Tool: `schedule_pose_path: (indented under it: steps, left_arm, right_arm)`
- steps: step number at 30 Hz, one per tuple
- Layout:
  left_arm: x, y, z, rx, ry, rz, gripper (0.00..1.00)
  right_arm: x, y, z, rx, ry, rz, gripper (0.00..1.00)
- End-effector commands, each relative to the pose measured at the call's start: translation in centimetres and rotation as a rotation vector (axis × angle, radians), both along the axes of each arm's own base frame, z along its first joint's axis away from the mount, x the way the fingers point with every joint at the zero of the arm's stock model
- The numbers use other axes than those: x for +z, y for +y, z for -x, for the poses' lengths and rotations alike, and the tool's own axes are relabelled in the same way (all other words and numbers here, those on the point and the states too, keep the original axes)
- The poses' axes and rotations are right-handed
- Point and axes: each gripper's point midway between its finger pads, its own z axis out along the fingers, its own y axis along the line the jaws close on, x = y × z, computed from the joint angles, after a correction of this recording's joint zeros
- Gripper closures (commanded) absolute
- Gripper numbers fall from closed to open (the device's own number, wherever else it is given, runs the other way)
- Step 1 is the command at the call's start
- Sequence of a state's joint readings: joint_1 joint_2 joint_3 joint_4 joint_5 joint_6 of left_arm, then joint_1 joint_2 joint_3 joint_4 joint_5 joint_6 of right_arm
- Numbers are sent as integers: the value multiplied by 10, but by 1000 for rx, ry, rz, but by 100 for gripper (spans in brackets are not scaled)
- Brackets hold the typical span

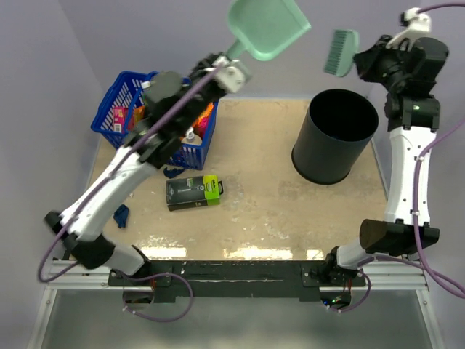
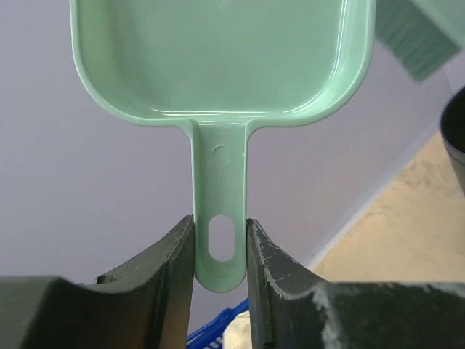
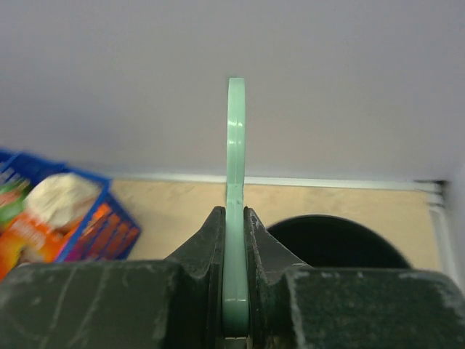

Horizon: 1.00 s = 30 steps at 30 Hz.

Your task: Sweep away the paper scraps from the table

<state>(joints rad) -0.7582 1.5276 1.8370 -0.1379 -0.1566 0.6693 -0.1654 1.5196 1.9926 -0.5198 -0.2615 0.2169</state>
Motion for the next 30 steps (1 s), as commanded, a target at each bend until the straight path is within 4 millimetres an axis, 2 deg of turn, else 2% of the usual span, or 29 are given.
schedule_pose_path:
  steps: [1, 2, 3, 4, 5, 6, 7, 8, 9, 10, 11, 12, 13, 14, 15, 16, 18, 21, 23, 24, 26, 27, 29, 30]
  left_arm:
    - [-9, 80, 3, 126, 69, 52, 100]
    - [-19, 93, 2, 156, 77, 32, 100]
    - [-4, 113, 13, 185, 30, 51, 100]
    - [-3, 134, 12, 247, 2, 23, 100]
    - [-14, 145, 11, 278, 8, -4, 100]
    - [-10, 159, 20, 304, -10, -13, 100]
    - [-14, 177, 19, 361, -16, -42, 100]
    - [-30, 186, 17, 390, 9, -66, 100]
    - [-31, 199, 22, 427, 10, -62, 100]
    - [-37, 213, 22, 463, 29, -50, 100]
    - [-51, 219, 22, 478, 70, -56, 100]
    - [-54, 225, 27, 488, 88, -39, 100]
    - [-60, 230, 28, 499, 122, -1, 100]
    - [-64, 233, 30, 502, 144, 14, 100]
    - [-68, 237, 35, 506, 162, 31, 100]
    - [-70, 241, 38, 505, 179, 66, 100]
    - [-69, 251, 45, 525, 188, 91, 100]
    - [-64, 264, 53, 561, 176, 113, 100]
    - [-59, 272, 56, 582, 163, 126, 100]
    - [-57, 275, 59, 589, 159, 133, 100]
    - [-56, 282, 61, 600, 161, 145, 100]
    - [-57, 284, 63, 603, 159, 139, 100]
    - [-53, 293, 64, 632, 137, 123, 100]
    - [-52, 294, 64, 629, 134, 118, 100]
  right_arm:
    - [-10, 115, 19, 443, -41, 116, 100]
    - [-24, 130, 24, 496, -9, 134, 100]
    - [-34, 161, 35, 589, 8, 149, 100]
    - [-51, 179, 42, 646, 48, 156, 100]
    - [-67, 194, 50, 706, 57, 250, 100]
    - [-76, 209, 58, 749, 62, 295, 100]
    - [-92, 239, 73, 822, 77, 345, 100]
    - [-102, 251, 80, 866, 64, 418, 100]
    - [-108, 279, 99, 945, 47, 457, 100]
    - [-121, 290, 103, 967, 60, 497, 100]
    - [-127, 300, 108, 1010, 34, 554, 100]
    - [-134, 321, 121, 1076, 20, 587, 100]
    - [-136, 331, 126, 1113, 2, 613, 100]
    - [-148, 343, 131, 1186, -10, 665, 100]
    - [-150, 358, 143, 1245, -37, 688, 100]
    - [-148, 367, 148, 1276, -68, 709, 100]
    - [-159, 388, 152, 1343, -105, 751, 100]
    - [-172, 422, 149, 1378, -160, 783, 100]
    - [-169, 442, 145, 1377, -245, 814, 100]
    - [-181, 457, 146, 1392, -253, 839, 100]
    - [-179, 476, 144, 1387, -335, 888, 100]
    - [-189, 488, 146, 1404, -346, 908, 100]
    - [-187, 501, 142, 1391, -406, 949, 100]
    - [-203, 511, 141, 1405, -394, 973, 100]
